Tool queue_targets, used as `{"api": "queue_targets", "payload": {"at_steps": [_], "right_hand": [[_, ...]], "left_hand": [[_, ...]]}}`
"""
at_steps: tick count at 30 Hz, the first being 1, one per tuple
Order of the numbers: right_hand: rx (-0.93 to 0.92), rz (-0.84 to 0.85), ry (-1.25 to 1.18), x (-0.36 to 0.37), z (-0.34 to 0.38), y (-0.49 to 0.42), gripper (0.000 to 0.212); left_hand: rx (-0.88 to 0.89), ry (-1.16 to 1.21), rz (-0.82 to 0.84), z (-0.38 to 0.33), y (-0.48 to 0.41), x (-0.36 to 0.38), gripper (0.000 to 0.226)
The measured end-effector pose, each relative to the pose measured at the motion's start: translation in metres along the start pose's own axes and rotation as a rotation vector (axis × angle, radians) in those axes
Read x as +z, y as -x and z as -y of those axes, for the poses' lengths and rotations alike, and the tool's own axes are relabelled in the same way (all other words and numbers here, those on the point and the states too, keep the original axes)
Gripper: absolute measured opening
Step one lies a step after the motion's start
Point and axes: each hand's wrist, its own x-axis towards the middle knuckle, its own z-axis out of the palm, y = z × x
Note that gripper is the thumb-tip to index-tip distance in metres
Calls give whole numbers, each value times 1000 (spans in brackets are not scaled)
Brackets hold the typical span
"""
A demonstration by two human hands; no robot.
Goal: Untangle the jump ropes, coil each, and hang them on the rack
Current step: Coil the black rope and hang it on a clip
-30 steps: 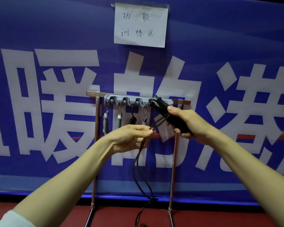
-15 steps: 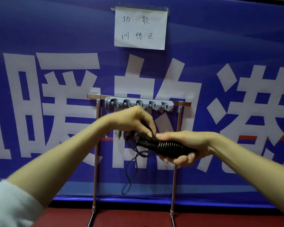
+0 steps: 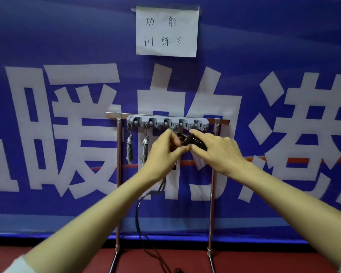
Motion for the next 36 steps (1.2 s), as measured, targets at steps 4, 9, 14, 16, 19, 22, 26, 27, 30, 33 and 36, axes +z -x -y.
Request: {"api": "queue_targets", "payload": {"at_steps": [4,9,14,16,19,22,26,27,30,33,36], "right_hand": [[-165,-317,245,1,-8,-9,52],[-312,-427,344,7,-6,-6,54],[-322,-440,366,1,-6,-3,52],[-320,-416,344,0,-7,-2,49],[-242,-321,204,-4,-5,2,49],[-57,-200,-52,-11,5,2,45],[67,-111,-413,-17,13,2,39],[94,-64,-541,-20,15,2,38],[146,75,-892,-27,19,2,34],[231,213,-1260,-31,22,3,44],[308,335,-1413,-32,21,5,56]], "left_hand": [[-381,587,186,3,7,3,24],[-704,1054,374,-15,-4,-2,41],[-724,1030,365,-14,-5,-1,19],[-641,836,337,-11,-5,-5,17],[-475,607,269,-10,-5,-8,19],[-465,582,211,-13,-7,-7,26],[-437,712,206,-15,-8,-6,26],[-382,735,194,-14,-7,-6,26],[-231,740,179,-14,-6,-8,21],[-123,652,234,-16,-9,-16,29],[-97,541,296,-21,-11,-24,36]]}}
